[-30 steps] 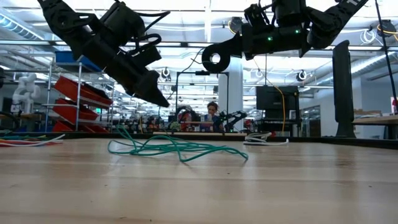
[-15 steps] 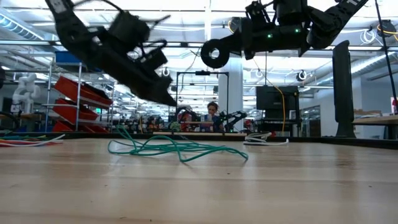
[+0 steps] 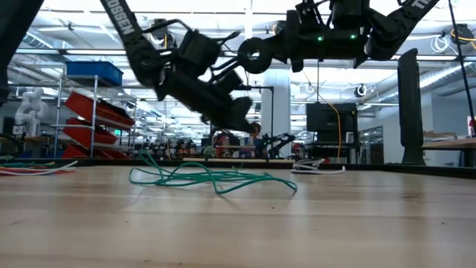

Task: Coil cords
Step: Coil the green wire onto the spool

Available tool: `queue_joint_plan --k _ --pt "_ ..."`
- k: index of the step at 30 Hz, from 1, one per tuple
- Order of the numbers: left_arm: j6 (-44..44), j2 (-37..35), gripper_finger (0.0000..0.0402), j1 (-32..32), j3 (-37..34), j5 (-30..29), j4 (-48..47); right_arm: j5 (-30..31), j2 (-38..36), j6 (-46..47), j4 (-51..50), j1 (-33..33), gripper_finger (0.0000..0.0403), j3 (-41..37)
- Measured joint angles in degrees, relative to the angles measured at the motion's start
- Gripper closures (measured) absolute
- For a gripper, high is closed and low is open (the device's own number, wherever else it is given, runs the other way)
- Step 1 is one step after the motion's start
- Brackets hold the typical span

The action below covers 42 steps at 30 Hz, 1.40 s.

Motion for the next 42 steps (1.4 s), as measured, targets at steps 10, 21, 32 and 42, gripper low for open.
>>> queue_joint_plan --k 10,21,32,42 --pt "-6.1 0.8 0.0401 -2.0 4.6 -3.1 0.4 14.1 8.3 0.5 11.8 0.3 0.0403 0.0" --pt "-13.6 0.8 0.0401 -2.2 4.6 1.1 2.3 15.3 16.7 3.4 22.1 0.2 0.0403 0.0" --pt "-13.4 -0.3 0.0401 -3.0 4.6 2.7 0.3 15.2 16.9 2.9 16.3 0.2 0.0403 0.0" --pt "-10.0 -4.5 0.0401 -4.6 4.5 0.5 -9.5 15.3 16.5 0.2 7.7 0.2 0.0403 0.0"
